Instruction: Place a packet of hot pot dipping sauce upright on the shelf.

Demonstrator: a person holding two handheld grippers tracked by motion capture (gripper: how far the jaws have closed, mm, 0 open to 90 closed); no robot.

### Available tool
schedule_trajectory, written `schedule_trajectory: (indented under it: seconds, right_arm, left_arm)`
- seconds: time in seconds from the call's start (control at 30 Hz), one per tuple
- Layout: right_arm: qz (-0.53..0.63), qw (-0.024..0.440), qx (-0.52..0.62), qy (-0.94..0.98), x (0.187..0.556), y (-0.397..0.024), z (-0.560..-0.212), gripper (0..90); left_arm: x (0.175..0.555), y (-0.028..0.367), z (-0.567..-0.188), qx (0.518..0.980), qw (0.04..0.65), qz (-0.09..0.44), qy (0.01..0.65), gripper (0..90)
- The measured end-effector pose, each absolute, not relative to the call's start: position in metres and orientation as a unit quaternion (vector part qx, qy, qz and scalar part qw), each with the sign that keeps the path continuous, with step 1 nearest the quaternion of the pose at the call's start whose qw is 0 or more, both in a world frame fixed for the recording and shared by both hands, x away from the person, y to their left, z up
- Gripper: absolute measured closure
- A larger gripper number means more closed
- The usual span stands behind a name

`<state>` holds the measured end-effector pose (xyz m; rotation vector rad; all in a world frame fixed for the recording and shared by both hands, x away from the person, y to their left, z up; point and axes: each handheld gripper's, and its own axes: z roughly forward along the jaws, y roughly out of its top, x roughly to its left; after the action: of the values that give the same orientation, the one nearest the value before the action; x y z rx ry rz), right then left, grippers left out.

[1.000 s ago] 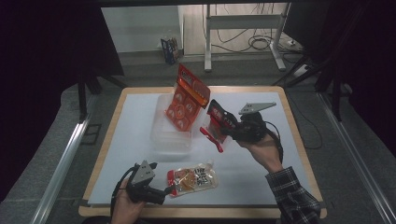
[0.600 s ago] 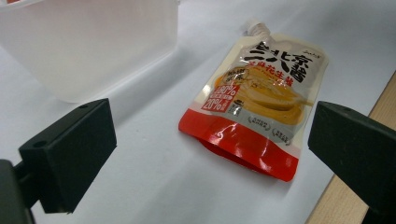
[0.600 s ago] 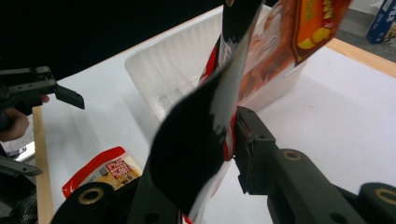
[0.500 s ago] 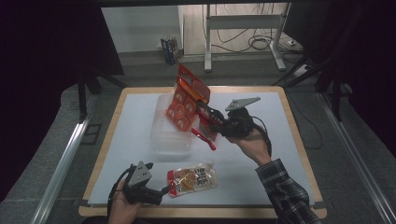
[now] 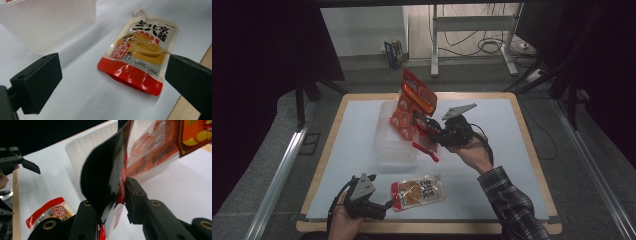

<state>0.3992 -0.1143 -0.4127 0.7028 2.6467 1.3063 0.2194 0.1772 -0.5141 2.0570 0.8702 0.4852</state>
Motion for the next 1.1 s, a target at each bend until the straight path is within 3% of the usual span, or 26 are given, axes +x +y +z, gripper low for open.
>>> schedule_trajectory:
  seconds: [1.1]
  right_arm:
    - [0.41,0.07,0.202,0.886,0.418,-0.061,-0.419,72.5]
  left_arm:
    - [0.219,0.174,-0.515,0.826,0.405,0.195,0.339,1.0]
